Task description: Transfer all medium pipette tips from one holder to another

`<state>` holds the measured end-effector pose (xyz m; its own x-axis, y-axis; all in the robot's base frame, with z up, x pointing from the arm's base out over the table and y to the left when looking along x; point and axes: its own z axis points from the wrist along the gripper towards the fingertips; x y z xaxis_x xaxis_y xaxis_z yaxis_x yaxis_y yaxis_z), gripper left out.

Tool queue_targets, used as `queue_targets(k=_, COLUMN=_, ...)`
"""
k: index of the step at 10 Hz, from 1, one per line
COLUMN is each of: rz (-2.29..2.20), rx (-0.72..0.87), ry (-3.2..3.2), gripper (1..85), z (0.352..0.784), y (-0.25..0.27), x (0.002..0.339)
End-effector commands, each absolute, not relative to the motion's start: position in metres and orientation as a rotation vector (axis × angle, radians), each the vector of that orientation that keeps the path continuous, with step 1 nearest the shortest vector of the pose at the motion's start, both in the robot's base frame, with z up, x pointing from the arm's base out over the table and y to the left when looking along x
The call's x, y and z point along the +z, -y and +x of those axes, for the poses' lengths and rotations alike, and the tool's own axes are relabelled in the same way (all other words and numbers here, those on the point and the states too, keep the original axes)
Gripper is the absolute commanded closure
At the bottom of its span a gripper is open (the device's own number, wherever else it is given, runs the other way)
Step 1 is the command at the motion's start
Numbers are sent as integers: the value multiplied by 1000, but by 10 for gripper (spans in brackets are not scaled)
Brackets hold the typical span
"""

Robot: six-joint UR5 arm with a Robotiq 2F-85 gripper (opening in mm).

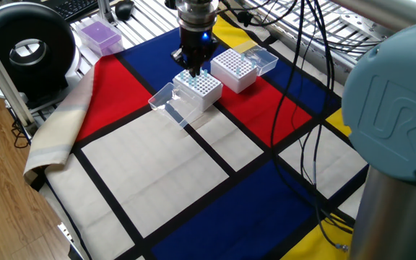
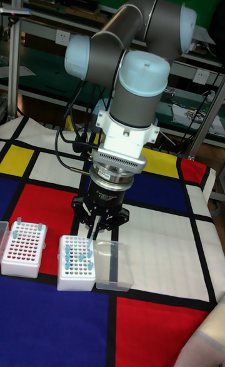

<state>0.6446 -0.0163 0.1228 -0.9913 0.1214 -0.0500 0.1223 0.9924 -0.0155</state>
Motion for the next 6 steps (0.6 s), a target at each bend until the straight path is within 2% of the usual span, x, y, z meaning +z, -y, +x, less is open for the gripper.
queue_targets(k=1, rz=187, rx=-39, ry=-3090, gripper=710, z=648, y=18, x=134)
queue_targets(k=6, rz=117, rx=-98, ry=-3094, gripper=713, z=654, y=36, x=142)
